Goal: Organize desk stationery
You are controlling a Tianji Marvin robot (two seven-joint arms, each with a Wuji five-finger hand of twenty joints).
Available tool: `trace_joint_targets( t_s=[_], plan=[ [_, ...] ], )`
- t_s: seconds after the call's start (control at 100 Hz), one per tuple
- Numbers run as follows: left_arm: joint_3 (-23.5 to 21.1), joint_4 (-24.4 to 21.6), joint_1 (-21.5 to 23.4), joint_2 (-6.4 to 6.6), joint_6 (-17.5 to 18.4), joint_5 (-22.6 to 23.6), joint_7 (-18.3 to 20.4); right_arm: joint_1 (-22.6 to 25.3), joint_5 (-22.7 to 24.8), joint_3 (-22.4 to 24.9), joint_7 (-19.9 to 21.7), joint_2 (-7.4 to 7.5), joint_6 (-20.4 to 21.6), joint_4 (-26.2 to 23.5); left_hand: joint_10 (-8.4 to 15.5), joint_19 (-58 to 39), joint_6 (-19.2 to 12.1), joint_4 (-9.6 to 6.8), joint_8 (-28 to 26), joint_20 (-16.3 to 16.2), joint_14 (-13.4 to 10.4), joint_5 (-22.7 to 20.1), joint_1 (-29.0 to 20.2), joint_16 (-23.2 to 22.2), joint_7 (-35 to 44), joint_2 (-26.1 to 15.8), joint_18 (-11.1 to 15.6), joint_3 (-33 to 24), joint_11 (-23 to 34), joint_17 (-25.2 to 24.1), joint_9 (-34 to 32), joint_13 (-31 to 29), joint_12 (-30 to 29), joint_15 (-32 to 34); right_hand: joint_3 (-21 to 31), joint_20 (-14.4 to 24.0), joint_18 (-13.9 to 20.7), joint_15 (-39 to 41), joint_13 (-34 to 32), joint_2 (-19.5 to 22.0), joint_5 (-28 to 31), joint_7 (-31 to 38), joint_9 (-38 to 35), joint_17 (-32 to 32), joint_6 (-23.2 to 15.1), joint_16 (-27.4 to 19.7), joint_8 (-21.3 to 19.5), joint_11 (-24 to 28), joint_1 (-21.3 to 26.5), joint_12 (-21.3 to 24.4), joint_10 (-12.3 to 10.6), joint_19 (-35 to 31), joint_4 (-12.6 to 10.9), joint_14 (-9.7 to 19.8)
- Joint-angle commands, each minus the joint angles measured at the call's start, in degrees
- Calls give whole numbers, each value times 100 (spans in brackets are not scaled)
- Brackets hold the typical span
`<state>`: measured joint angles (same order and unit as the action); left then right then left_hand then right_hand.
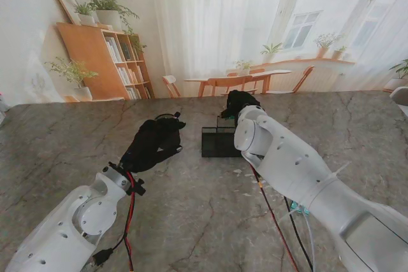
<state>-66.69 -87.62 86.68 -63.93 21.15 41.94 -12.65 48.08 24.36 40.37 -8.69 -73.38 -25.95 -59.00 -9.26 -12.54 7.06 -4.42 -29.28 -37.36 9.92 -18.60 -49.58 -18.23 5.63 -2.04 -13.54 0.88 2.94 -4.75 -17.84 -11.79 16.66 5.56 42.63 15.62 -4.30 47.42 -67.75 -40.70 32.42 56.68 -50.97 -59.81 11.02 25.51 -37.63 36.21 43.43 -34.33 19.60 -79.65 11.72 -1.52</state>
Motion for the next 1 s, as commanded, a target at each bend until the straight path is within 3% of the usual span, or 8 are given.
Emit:
trace_joint_targets(
  t_s=[0.0,0.47,0.64,0.73,0.99],
  plan=[
    [-1,1,25,-22,-2,-24,-11,-70,64,-50,153,-36,24,-26,-25,17,-11,691,-54,43,-75,-101,-193,-47,37,-422,160,156,5,-66,-75,-90,28,39,522,69,489,195,-21,379,-132,128,-414,-223,-73,85,-62,965,898,-403,-1066,-313,-185,-147],
    [-7,10,26,-22,18,-39,-3,-256,67,-305,193,-121,-43,417,-22,10,-4,691,-54,40,-71,-107,-192,-48,39,-420,154,156,3,-66,-76,-96,27,41,283,58,476,574,79,484,-353,-45,58,-261,-65,131,-200,1121,681,-499,-989,-487,-244,-32],
    [-9,9,29,-22,14,-36,-8,-247,50,-306,219,-110,8,431,-12,7,-17,692,-54,39,-73,-109,-183,-49,40,-414,159,159,2,-67,-73,-98,27,42,421,44,388,742,58,554,-160,-1095,357,-281,-44,64,-699,1102,105,-469,-916,-625,-398,-33],
    [-11,6,30,-22,17,-31,-13,-238,35,-294,234,-102,42,425,-25,9,-13,691,-54,41,-70,-109,-192,-48,40,-415,156,154,4,-68,-78,-93,28,39,489,33,289,776,61,660,-18,-1803,474,-284,-66,73,-1041,1075,-299,-388,-911,-673,-717,-92],
    [-11,9,34,-25,22,-29,-31,-211,65,-287,388,-29,80,347,-20,8,-12,690,-55,42,-69,-109,-194,-48,41,-416,150,153,3,-67,-75,-93,28,39,355,-83,-49,868,264,645,-114,-2720,841,-242,-75,132,-1007,712,-627,-277,-765,-619,-788,-340]
  ],
)
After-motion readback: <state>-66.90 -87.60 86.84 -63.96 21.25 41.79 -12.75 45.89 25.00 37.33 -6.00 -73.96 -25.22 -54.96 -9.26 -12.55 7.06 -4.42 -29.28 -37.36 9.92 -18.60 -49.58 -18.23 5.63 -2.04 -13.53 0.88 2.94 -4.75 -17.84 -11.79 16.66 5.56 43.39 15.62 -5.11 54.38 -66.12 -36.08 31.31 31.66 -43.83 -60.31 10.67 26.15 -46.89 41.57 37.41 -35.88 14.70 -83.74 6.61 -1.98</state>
